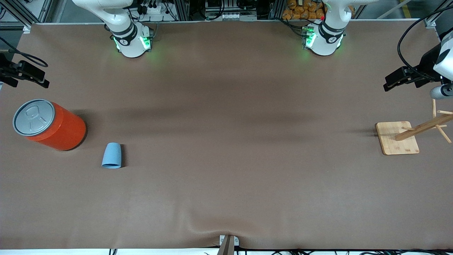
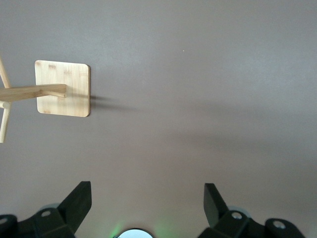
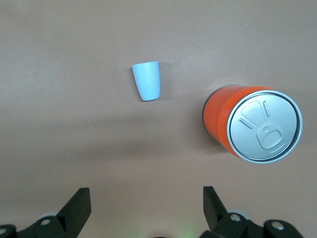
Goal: Flip cup
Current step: 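Reach the right gripper toward the light blue cup, then close the right gripper around the blue cup, then lift the cup with the right gripper while the left gripper approaches, then lower the cup onto the table and open the right gripper, then retract the right gripper while the left gripper reaches the cup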
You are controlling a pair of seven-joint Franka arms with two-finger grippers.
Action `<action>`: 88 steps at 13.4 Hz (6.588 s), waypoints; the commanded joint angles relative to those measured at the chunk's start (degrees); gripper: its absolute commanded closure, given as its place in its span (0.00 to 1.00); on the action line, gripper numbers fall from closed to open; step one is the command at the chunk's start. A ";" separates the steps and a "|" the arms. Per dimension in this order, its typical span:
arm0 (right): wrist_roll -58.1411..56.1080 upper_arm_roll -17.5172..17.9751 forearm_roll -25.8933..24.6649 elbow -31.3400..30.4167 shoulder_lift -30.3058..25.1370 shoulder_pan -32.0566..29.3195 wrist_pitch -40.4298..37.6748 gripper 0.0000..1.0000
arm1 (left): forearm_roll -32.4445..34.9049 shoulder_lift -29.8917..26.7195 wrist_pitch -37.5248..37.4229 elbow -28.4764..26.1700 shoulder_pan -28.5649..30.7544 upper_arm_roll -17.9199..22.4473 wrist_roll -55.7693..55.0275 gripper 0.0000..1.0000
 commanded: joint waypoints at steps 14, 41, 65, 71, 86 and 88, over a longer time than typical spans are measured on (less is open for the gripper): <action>0.12 0.52 -0.21 -2.13 15.85 4.24 12.42 0.00 | 0.34 -2.29 -0.95 -0.35 1.47 -5.99 0.21 0.00; -26.99 6.04 0.31 -8.19 34.35 3.18 37.07 0.86 | -4.83 0.33 -0.60 1.84 0.68 -5.99 3.03 0.00; -34.96 10.11 -24.38 0.77 48.73 39.46 67.02 0.73 | -36.72 33.63 11.53 -1.84 3.32 -5.82 25.77 0.00; -24.87 9.22 -24.56 2.09 45.15 40.71 61.96 0.00 | -44.27 35.23 17.15 -7.28 2.00 -6.08 31.83 0.03; 12.16 9.05 -6.98 4.20 25.27 26.06 12.64 0.00 | -63.27 41.47 33.23 -7.03 -8.63 -5.99 38.36 0.29; 11.99 9.05 -6.98 4.03 24.05 20.70 10.09 0.00 | -67.75 42.26 34.65 -7.73 -9.77 -5.99 38.36 0.29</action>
